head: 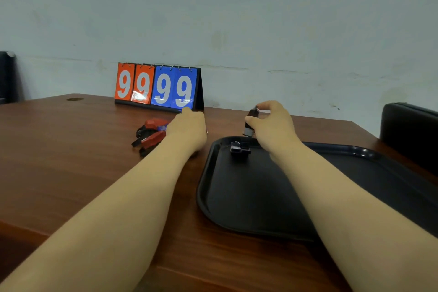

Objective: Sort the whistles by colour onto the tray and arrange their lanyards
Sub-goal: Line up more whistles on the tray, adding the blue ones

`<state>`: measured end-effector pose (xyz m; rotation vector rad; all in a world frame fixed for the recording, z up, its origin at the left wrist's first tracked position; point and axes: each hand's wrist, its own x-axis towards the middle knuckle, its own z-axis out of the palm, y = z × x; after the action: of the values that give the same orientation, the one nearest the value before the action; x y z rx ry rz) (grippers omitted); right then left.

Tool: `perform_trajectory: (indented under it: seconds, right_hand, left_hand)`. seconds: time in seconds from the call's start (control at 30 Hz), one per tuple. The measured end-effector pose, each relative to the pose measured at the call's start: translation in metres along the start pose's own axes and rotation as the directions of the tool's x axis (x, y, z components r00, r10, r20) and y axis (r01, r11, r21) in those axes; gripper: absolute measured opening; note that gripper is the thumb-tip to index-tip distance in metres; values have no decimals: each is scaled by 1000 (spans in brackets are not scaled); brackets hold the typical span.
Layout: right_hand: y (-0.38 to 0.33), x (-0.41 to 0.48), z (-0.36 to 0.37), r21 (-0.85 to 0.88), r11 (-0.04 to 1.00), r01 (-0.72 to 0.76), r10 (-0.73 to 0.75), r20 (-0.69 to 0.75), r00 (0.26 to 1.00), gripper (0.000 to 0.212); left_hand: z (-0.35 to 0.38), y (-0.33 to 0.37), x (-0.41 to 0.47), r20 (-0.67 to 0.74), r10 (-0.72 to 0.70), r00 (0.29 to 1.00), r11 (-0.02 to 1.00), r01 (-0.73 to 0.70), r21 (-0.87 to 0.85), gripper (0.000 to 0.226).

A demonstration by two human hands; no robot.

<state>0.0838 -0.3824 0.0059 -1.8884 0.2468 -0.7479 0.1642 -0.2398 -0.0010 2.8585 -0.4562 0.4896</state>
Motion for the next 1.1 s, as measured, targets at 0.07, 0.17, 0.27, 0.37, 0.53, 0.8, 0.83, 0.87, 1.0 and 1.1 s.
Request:
perform_trajectory:
  seconds: [0.07, 0.17, 0.27, 0.37, 0.53, 0.8, 0.83, 0.87, 1.0, 1.1]
  right_hand:
    - [0, 2, -1, -6, 999, -47, 47, -40, 998, 21]
    - [-2, 2, -1, 61, 990, -124, 127, -39, 991, 21]
    - [-6, 1, -2, 202, 956, -214, 222, -19, 975, 6]
    - [-4, 4, -12, 156, 973, -173, 191, -110, 975, 6]
    - [-1, 9, -27, 160, 950, -270, 286, -84, 955, 9]
    - [1, 11, -25, -207, 901, -382, 403, 66, 913, 13]
    - [3, 11, -24, -237, 895, -378, 407, 82, 910, 12]
    - [3, 10, -24, -260, 889, -378, 413, 98, 905, 12]
    - [3, 8, -23, -378, 835, -399, 479, 143, 866, 25]
    - [5, 10, -21, -443, 799, -406, 516, 162, 841, 33]
  left_hand:
    - [-2, 3, -1, -123, 19, 992, 986, -39, -165, 27]
    - [-4, 14, -4, -179, 37, 983, 818, -133, -559, 25]
    - [-3, 22, -6, -184, 82, 980, 705, -188, -684, 19]
    - [-2, 23, -5, -169, 119, 978, 736, -201, -646, 2]
    - [3, 25, -2, -152, 202, 968, 779, -252, -574, 34]
    - [4, 25, -1, -97, 233, 968, 794, -247, -555, 44]
    - [4, 25, -2, -93, 235, 967, 794, -246, -556, 43]
    - [4, 26, -2, -89, 235, 968, 792, -244, -559, 43]
    - [5, 27, -3, -78, 223, 972, 795, -228, -563, 40]
    - [6, 26, -2, -61, 229, 972, 796, -223, -562, 40]
